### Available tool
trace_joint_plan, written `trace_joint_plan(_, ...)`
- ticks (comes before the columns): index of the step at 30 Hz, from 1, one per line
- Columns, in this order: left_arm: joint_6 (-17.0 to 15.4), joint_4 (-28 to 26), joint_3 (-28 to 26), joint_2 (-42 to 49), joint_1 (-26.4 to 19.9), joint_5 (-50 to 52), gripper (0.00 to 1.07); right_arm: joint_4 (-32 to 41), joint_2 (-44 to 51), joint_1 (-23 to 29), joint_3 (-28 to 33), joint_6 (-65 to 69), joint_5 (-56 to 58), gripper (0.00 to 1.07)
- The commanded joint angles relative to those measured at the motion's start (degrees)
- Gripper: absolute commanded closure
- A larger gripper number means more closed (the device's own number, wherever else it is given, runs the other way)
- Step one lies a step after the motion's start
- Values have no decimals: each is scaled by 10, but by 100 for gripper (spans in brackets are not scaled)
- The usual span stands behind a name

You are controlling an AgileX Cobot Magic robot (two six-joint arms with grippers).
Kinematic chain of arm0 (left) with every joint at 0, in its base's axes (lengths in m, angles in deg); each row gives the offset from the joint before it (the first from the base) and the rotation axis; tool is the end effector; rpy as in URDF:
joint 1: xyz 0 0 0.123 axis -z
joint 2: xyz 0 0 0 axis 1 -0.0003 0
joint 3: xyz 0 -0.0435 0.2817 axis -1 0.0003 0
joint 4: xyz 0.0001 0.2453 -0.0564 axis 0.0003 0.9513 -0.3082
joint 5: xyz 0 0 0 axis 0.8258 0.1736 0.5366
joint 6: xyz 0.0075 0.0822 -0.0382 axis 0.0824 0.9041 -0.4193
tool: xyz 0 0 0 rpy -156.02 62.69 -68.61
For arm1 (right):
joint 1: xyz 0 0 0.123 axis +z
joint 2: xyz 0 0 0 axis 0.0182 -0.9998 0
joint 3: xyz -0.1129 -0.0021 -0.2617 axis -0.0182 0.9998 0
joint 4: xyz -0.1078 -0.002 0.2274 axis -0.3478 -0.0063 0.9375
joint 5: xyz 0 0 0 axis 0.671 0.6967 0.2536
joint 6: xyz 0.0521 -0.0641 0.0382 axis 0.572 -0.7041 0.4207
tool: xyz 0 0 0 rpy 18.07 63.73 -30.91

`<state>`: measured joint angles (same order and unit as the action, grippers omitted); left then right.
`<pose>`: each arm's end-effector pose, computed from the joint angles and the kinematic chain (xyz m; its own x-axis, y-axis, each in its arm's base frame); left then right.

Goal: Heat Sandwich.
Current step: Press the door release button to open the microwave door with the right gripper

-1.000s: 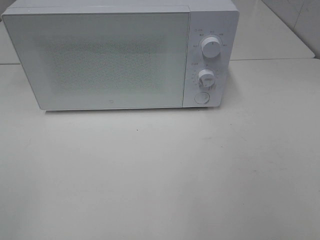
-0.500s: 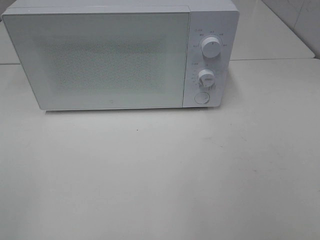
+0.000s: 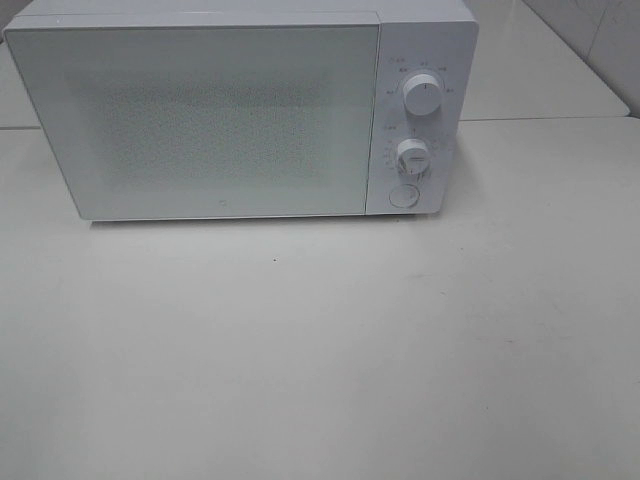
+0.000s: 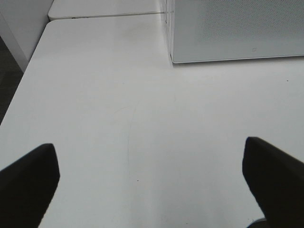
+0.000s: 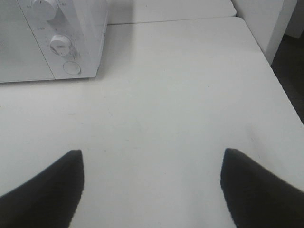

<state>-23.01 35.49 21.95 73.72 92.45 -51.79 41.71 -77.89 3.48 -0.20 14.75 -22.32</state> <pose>-0.0050 0.0018 0.2776 -0.4420 0.0530 -0.8955 0.0424 0.9984 0.0381 0.0034 -0.0066 0.2962 -0.3952 0.0450 -0.9175 0.0191 0.9990 0.0408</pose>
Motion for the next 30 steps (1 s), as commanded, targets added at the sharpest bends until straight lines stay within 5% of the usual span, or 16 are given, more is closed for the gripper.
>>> trace_joint_plan(1, -2, -3, 2, 14, -1, 7, 5, 0, -31, -5, -4, 5, -53, 31)
trace_joint_plan(30, -2, -3, 2, 14, -1, 7, 5, 0, -455, -5, -1, 6, -561, 31)
